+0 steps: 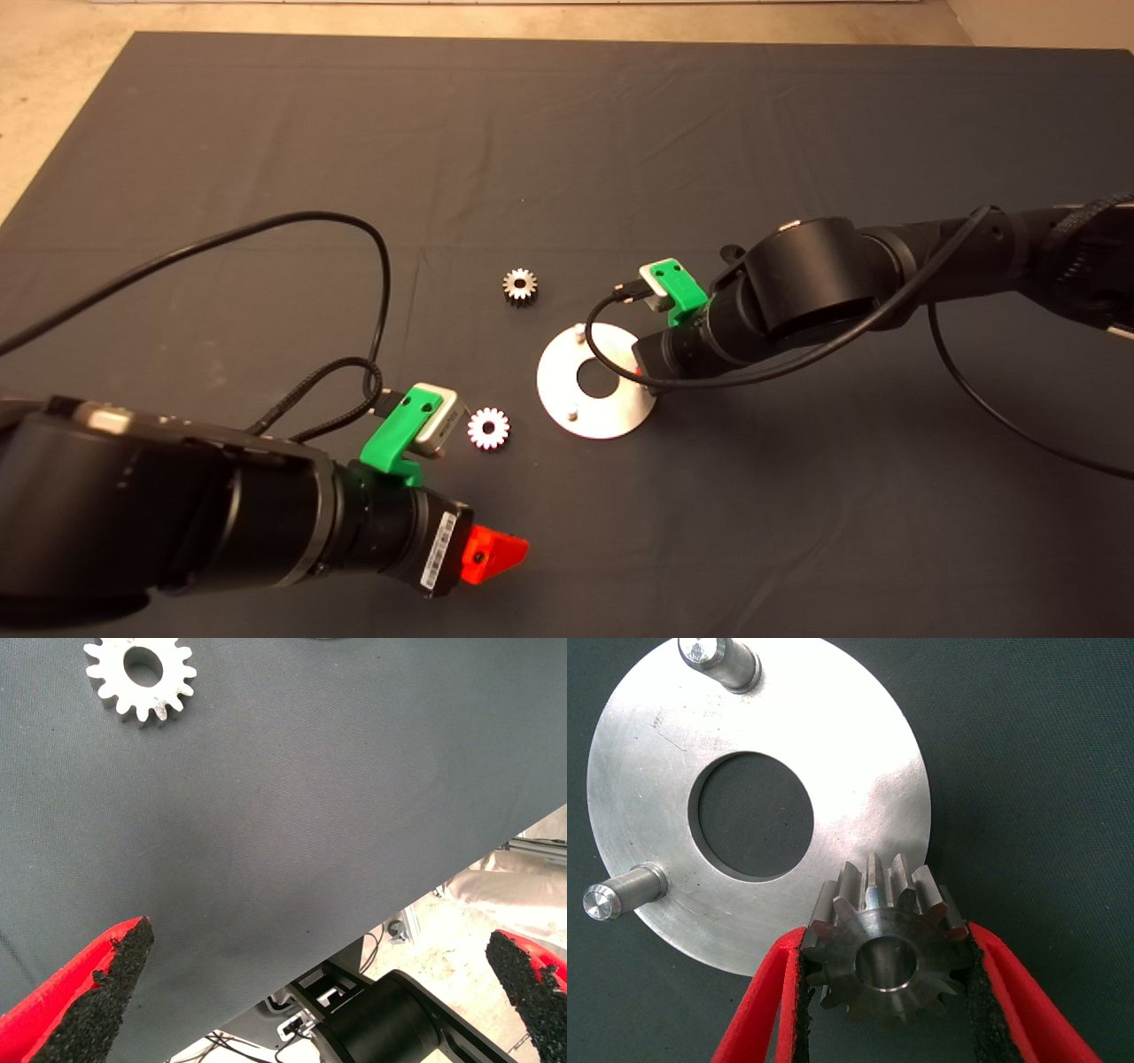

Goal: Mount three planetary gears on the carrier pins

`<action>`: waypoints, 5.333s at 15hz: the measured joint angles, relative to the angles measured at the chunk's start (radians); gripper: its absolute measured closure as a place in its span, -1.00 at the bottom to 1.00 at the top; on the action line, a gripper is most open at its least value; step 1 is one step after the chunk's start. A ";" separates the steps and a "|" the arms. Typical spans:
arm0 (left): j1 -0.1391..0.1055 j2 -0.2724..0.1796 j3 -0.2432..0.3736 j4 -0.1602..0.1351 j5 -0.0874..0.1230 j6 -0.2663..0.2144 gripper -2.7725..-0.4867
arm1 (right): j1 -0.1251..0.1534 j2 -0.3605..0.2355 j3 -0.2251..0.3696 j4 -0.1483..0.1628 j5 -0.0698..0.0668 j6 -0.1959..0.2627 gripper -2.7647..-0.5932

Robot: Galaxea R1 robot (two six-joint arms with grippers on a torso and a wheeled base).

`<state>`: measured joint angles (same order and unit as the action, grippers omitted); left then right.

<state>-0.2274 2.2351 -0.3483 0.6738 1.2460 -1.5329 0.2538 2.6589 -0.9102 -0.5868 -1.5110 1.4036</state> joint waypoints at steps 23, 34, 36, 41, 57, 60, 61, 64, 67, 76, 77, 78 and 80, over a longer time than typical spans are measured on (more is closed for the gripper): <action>0.000 0.000 0.000 0.000 0.000 -0.004 -0.98 | -0.002 0.016 0.001 -0.004 -0.013 0.001 0.67; 0.000 0.000 0.000 0.000 -0.008 -0.005 -0.98 | -0.002 0.030 0.000 -0.006 -0.032 0.000 0.67; 0.000 0.000 0.000 0.000 -0.008 -0.005 -0.98 | -0.002 0.031 0.000 -0.006 -0.033 0.001 0.68; 0.000 0.000 0.000 0.000 -0.008 -0.005 -0.98 | -0.002 0.032 0.000 -0.006 -0.034 0.003 0.67; 0.000 0.000 0.000 0.000 -0.008 -0.005 -0.98 | -0.012 0.036 -0.001 -0.007 -0.026 0.007 0.68; 0.000 0.000 0.000 0.000 -0.008 -0.005 -0.98 | -0.022 0.031 -0.007 -0.007 -0.021 0.007 0.68; 0.000 0.000 0.000 0.000 -0.009 -0.005 -0.98 | -0.033 0.031 -0.017 -0.007 -0.020 0.006 0.68; 0.000 0.000 0.000 0.000 -0.009 -0.005 -0.98 | -0.032 0.032 -0.040 -0.002 -0.012 0.003 0.67; 0.000 0.000 0.000 0.000 -0.009 -0.005 -0.98 | -0.032 0.032 -0.045 0.000 -0.009 0.000 0.67; 0.000 -0.005 0.000 0.000 -0.009 -0.005 -0.98 | -0.030 0.032 -0.047 0.000 -0.008 0.000 0.64; 0.000 -0.005 0.000 0.000 -0.009 -0.005 -0.98 | -0.029 0.032 -0.049 0.000 -0.008 0.000 0.62; 0.000 -0.004 0.000 0.000 -0.009 -0.005 -0.98 | -0.029 0.032 -0.051 0.000 -0.007 0.000 0.60; 0.000 -0.004 0.000 0.000 -0.009 -0.005 -0.98 | -0.029 0.032 -0.053 0.000 -0.007 0.000 0.55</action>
<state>-0.2274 2.2306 -0.3483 0.6738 1.2372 -1.5379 0.2245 2.6911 -0.9634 -0.5872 -1.5183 1.4037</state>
